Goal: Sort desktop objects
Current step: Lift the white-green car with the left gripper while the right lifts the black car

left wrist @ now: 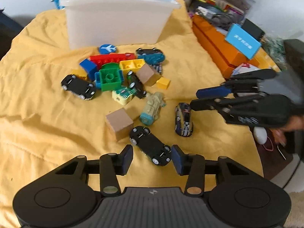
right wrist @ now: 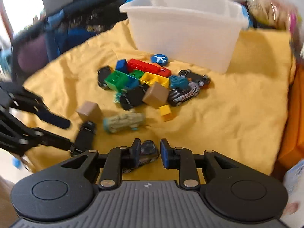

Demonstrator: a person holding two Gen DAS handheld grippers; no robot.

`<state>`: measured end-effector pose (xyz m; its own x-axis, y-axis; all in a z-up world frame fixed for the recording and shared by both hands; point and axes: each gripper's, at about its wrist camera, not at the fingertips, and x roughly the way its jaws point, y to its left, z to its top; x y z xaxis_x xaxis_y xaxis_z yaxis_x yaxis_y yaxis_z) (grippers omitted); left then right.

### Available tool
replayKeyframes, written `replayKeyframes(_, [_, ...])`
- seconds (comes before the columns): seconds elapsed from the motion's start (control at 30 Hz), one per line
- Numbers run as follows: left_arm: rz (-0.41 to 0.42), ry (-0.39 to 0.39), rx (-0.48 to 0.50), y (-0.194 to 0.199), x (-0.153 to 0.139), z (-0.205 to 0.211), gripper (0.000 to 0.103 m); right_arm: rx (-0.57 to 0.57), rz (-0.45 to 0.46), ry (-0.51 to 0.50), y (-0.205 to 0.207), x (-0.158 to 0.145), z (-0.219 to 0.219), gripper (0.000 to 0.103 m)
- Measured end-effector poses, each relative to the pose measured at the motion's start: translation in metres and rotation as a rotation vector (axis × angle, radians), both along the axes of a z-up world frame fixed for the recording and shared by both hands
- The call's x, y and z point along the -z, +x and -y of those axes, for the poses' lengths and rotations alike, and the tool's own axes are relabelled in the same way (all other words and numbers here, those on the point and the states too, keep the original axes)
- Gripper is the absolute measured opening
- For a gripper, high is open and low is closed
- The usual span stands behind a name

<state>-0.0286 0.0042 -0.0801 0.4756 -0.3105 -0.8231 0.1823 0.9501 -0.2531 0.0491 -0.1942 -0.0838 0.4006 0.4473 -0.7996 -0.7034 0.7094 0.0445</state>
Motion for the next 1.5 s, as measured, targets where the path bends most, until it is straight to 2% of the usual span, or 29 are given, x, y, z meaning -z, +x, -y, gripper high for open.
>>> replayKeyframes(0.03, [-0.010,-0.027,-0.022,0.001,0.002,-0.003,0.048,0.005,0.013,-0.018,-0.002,-0.001,-0.001,0.028])
replayKeyframes(0.1, [-0.070,-0.146,-0.116,0.010,0.012,-0.016,0.048,-0.027,0.030,0.013,-0.012,-0.009,-0.001,0.028])
replayKeyframes(0.17, [-0.126,-0.221,-0.196,0.017,0.023,-0.023,0.040,-0.068,0.053,0.050,-0.021,-0.015,-0.007,0.028])
replayKeyframes(0.23, [-0.141,-0.226,-0.222,0.021,0.029,-0.020,0.035,-0.070,0.096,0.029,-0.027,-0.017,-0.015,0.028])
replayKeyframes(0.33, [-0.121,-0.201,-0.183,0.020,0.031,-0.008,0.023,-0.059,0.131,0.054,-0.029,-0.021,-0.016,0.028])
replayKeyframes(0.37, [-0.101,-0.164,-0.162,0.018,0.026,-0.004,0.022,-0.050,0.129,0.065,-0.029,-0.022,-0.015,0.028])
replayKeyframes(0.4, [-0.064,-0.091,-0.122,0.016,0.019,0.003,0.022,-0.040,0.128,0.071,-0.029,-0.022,-0.014,0.028])
replayKeyframes(0.5, [0.065,0.197,0.025,0.004,-0.005,0.022,0.022,-0.005,0.128,0.061,-0.027,-0.021,-0.009,0.028])
replayKeyframes(0.53, [0.111,0.325,0.072,-0.002,-0.010,0.029,0.022,0.011,0.123,0.062,-0.026,-0.021,-0.005,0.028])
replayKeyframes(0.6, [0.152,0.516,0.143,-0.006,-0.008,0.039,0.019,0.046,0.109,0.077,-0.023,-0.020,0.002,0.029])
replayKeyframes(0.63, [0.157,0.586,0.180,-0.008,-0.002,0.044,0.019,0.061,0.102,0.082,-0.022,-0.019,0.006,0.029])
replayKeyframes(0.73, [0.157,0.691,0.259,-0.012,0.014,0.058,0.021,0.096,0.083,0.097,-0.018,-0.016,0.014,0.029])
replayKeyframes(0.77, [0.152,0.677,0.272,-0.013,0.016,0.062,0.026,0.105,0.077,0.102,-0.017,-0.015,0.015,0.029])
replayKeyframes(0.87, [0.146,0.558,0.276,-0.022,0.011,0.068,0.035,0.100,0.075,0.101,-0.016,-0.014,0.016,0.030])
replayKeyframes(1.0, [0.122,0.350,0.209,-0.023,-0.002,0.058,0.035,0.077,0.085,0.091,-0.018,-0.014,0.012,0.035])
replayKeyframes(1.03, [0.130,0.321,0.188,-0.023,-0.006,0.052,0.038,0.072,0.082,0.090,-0.019,-0.014,0.011,0.035])
replayKeyframes(1.07, [0.145,0.317,0.178,-0.023,-0.008,0.047,0.044,0.066,0.077,0.088,-0.020,-0.013,0.011,0.035])
replayKeyframes(1.13, [0.173,0.329,0.177,-0.021,-0.009,0.033,0.049,0.060,0.055,0.083,-0.021,-0.010,0.012,0.038])
replayKeyframes(1.17, [0.181,0.316,0.191,-0.019,-0.008,0.027,0.049,0.075,0.033,0.081,-0.020,-0.009,0.013,0.042])
replayKeyframes(1.23, [0.173,0.277,0.250,-0.013,-0.003,0.015,0.049,0.124,-0.033,0.100,-0.019,-0.005,0.018,0.044])
replayKeyframes(1.3, [0.159,0.276,0.294,-0.009,0.005,0.009,0.049,0.166,-0.113,0.142,-0.016,-0.001,0.022,0.047])
replayKeyframes(1.4, [0.128,0.249,0.322,-0.003,0.014,0.005,0.049,0.218,-0.204,0.138,-0.012,0.008,0.016,0.062])
replayKeyframes(1.43, [0.107,0.207,0.311,-0.001,0.016,0.003,0.046,0.229,-0.207,0.122,-0.011,0.012,0.011,0.063])
replayKeyframes(1.47, [0.075,0.176,0.263,0.003,0.019,0.001,0.039,0.229,-0.203,0.103,-0.010,0.016,0.005,0.063])
replayKeyframes(1.5, [0.058,0.161,0.212,0.005,0.022,-0.001,0.039,0.219,-0.199,0.087,-0.009,0.019,-0.002,0.063])
